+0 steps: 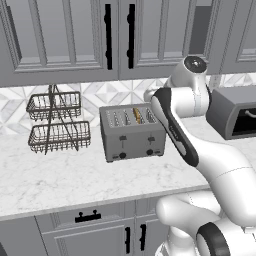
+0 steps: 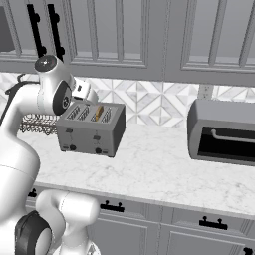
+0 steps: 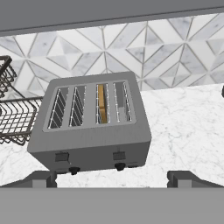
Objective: Start the toaster. Once the lever pops up, take the bread to the plate on the dining counter.
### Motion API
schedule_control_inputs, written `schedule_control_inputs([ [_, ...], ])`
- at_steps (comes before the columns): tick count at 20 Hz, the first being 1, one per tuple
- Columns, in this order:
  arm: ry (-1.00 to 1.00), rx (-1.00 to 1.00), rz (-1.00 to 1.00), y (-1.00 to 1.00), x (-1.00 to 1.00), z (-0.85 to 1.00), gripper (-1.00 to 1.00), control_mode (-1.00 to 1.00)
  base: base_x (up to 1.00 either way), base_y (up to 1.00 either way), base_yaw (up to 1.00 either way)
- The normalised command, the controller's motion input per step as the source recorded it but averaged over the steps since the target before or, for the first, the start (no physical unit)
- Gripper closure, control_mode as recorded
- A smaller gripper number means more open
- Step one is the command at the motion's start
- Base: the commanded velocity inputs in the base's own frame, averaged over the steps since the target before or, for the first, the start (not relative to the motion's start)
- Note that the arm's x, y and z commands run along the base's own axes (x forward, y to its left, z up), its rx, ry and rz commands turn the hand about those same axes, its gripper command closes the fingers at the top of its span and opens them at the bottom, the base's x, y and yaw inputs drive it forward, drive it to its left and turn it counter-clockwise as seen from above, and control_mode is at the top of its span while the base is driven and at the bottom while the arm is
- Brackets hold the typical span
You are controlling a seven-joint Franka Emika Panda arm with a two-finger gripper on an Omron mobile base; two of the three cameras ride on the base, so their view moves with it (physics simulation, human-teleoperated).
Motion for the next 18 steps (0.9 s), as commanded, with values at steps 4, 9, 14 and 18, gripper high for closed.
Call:
schedule_control_inputs([
  [4,0.0,0.0,0.0,0.0,0.0,0.0,-1.0,-1.0,0.0,0.0,0.0],
  [9,0.0,0.0,0.0,0.0,0.0,0.0,-1.0,-1.0,0.0,0.0,0.0],
  [14,0.0,0.0,0.0,0.0,0.0,0.0,-1.0,-1.0,0.0,0.0,0.0],
  [18,0.0,0.0,0.0,0.0,0.0,0.0,-1.0,-1.0,0.0,0.0,0.0],
])
